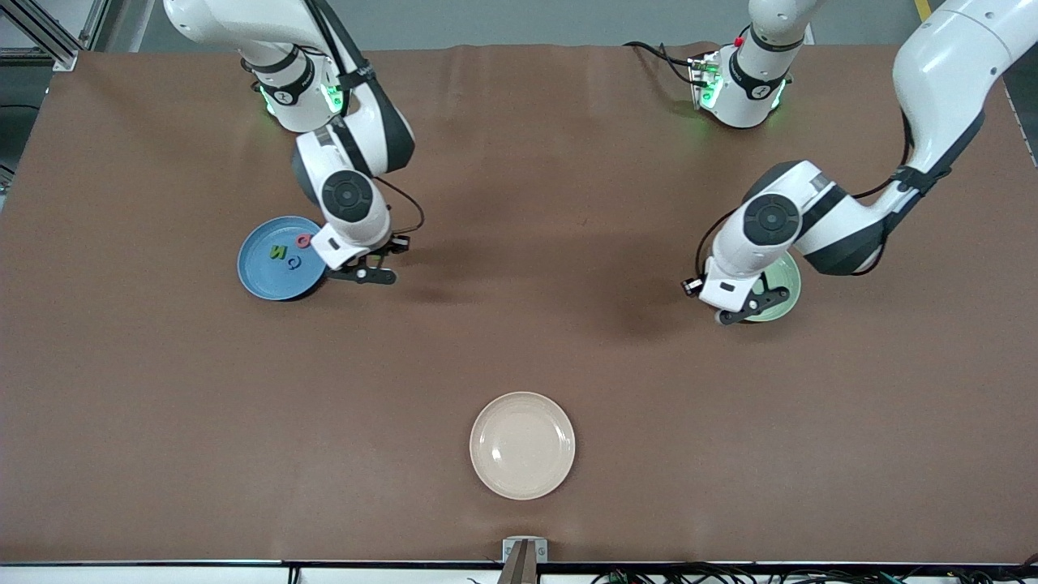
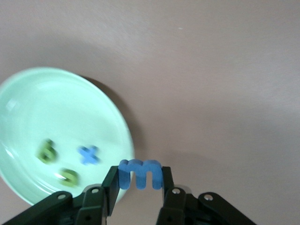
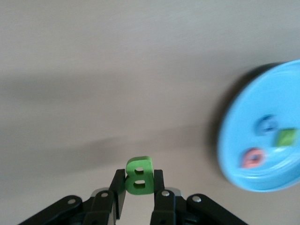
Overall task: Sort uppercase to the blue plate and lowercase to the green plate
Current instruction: 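Grasp and carry the m with the left gripper while the right gripper grasps B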
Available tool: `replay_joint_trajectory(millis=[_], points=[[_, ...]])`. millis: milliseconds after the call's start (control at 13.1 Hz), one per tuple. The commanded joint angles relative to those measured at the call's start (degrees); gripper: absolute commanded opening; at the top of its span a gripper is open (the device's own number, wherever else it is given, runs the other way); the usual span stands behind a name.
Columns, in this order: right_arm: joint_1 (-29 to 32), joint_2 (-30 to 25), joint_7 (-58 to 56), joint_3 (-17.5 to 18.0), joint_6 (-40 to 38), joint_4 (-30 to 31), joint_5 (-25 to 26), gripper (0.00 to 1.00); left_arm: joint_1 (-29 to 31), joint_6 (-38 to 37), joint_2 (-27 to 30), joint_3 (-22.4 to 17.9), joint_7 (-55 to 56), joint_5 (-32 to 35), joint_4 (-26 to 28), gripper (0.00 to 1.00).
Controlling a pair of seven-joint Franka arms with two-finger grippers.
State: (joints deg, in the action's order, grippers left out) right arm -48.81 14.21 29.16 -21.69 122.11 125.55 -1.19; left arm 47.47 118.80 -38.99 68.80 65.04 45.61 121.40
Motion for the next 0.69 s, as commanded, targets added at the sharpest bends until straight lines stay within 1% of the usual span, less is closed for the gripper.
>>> replay_joint_trajectory(millis=[0,228,381,609], points=[[1.95,-5.23,-8.11,-3.44,-3.36,3.11,1.98,0.00,6.65,-0.76,1.46,2.47,-11.04,-0.43,2.87,0.05],[8.98,-10.24,-15.25,-3.89,-1.45,9.52,2.07,0.00,11.58,-0.24,1.11,2.65,-19.32,0.09,4.37,0.05],[11.88,-10.69,-17.20,-3.89,0.57,12.34,1.98,0.00,13.35,1.34,0.50,2.39,-21.80,0.62,5.16,0.06],[12.60,-10.08,-17.38,-3.89,10.83,17.96,1.98,0.00,14.76,4.59,0.23,0.90,-24.96,1.85,6.13,0.06]])
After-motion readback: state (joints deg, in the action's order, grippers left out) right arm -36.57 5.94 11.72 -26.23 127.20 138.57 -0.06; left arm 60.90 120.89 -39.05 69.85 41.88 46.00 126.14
